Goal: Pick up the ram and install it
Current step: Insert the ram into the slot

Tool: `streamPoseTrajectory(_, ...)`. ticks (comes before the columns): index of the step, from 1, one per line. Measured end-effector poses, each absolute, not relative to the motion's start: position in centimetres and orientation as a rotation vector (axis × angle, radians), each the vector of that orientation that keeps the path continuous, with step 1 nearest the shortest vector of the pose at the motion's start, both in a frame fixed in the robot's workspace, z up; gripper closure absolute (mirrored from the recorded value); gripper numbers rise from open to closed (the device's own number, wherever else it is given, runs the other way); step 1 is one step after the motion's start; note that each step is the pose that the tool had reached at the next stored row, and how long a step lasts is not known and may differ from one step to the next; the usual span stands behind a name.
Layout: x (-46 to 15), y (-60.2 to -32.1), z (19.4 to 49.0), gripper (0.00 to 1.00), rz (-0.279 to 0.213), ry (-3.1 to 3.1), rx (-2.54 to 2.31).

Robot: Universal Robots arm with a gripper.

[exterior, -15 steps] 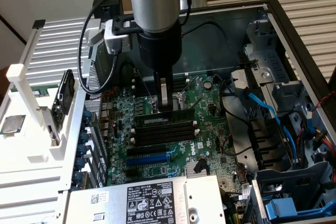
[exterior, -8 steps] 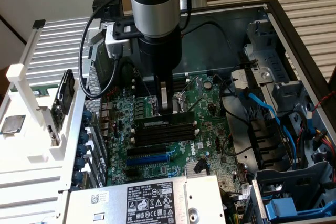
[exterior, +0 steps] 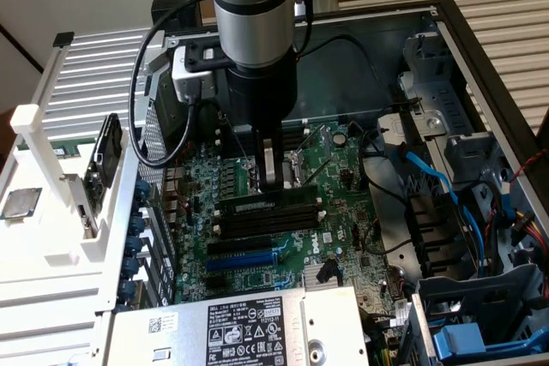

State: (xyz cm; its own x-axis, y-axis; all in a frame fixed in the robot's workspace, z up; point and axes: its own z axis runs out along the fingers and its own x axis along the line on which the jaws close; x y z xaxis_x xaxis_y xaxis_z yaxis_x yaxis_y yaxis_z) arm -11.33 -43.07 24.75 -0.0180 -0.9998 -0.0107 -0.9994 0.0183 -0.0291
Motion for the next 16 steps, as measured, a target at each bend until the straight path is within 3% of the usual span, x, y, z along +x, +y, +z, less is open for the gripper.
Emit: streamPoseTrajectory(16,-11.42,-43.18,24.39,0.88,-0.019,2.222,-2.182)
